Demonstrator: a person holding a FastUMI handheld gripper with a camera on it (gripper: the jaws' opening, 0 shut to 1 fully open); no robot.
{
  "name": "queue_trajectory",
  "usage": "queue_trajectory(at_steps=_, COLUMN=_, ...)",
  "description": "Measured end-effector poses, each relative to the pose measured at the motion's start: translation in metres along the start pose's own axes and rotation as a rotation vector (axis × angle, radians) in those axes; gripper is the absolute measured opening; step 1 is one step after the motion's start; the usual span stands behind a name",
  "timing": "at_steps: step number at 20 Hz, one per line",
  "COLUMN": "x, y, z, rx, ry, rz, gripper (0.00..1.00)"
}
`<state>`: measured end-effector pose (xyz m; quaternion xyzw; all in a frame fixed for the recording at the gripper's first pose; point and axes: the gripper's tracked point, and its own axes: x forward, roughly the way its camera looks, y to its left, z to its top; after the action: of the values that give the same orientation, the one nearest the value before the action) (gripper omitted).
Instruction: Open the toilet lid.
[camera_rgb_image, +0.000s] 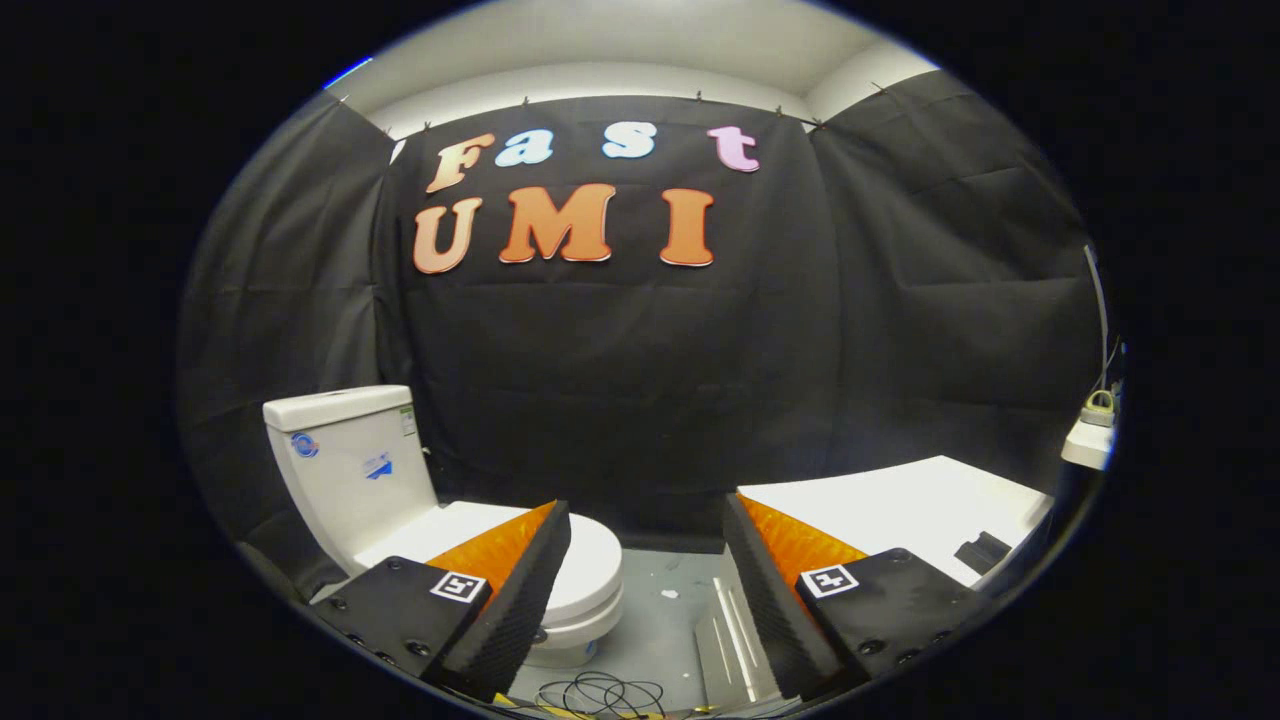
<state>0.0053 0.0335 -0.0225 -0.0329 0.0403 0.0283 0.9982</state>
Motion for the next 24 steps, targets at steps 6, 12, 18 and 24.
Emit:
queue_trajectory(at_steps=6, x=0.004, y=0.033, z=-0.003, rx=-0.029, ry=0.022, rz=0.065, gripper=0.98)
queue_trajectory(at_steps=12, x=0.014, y=0.066, z=-0.016, rx=0.148, ry=-0.109, rz=0.053, gripper=0.98)
queue_trajectory(at_steps=18, x=0.04, y=0.118, z=-0.137, rx=0.178, ry=0.083, rz=0.148, gripper=0.99)
queue_trajectory(at_steps=24, x=0.055, y=0.122, z=-0.186, rx=0.332, ry=0.216, rz=0.185, gripper=0.99)
